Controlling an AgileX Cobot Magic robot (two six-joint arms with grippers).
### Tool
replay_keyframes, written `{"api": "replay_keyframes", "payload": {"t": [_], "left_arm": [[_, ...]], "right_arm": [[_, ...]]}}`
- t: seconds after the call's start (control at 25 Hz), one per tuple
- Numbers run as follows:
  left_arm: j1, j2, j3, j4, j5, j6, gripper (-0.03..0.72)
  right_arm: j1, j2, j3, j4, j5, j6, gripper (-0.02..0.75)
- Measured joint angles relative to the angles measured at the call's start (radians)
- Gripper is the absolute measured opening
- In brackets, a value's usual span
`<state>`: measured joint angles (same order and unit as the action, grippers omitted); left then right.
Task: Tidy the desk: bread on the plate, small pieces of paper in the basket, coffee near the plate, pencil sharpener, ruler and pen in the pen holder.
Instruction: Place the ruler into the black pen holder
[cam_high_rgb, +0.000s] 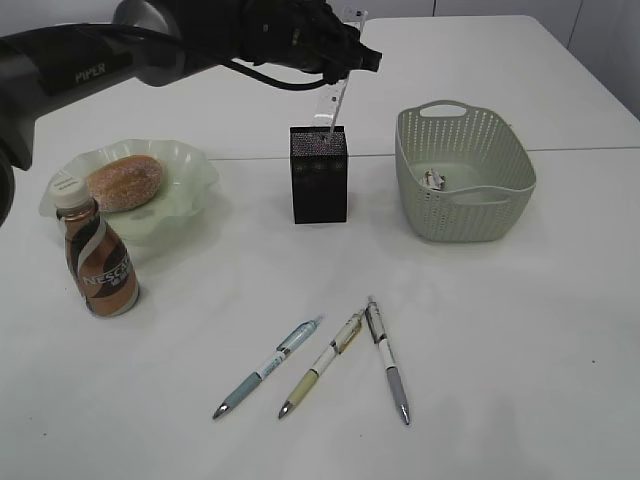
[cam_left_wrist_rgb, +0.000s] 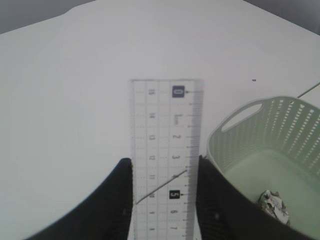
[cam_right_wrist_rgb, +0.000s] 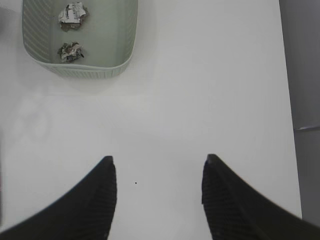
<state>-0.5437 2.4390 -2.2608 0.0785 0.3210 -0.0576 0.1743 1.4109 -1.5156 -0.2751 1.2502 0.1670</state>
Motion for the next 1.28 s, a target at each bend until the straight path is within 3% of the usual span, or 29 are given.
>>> {"api": "replay_keyframes", "payload": {"t": [1.28], "left_arm": [[0.0, 0.0, 0.0, 0.014, 0.069, -0.001, 0.283]], "right_arm": [[0.0, 0.0, 0.0, -0.007, 0.0, 0.0, 0.405]]}}
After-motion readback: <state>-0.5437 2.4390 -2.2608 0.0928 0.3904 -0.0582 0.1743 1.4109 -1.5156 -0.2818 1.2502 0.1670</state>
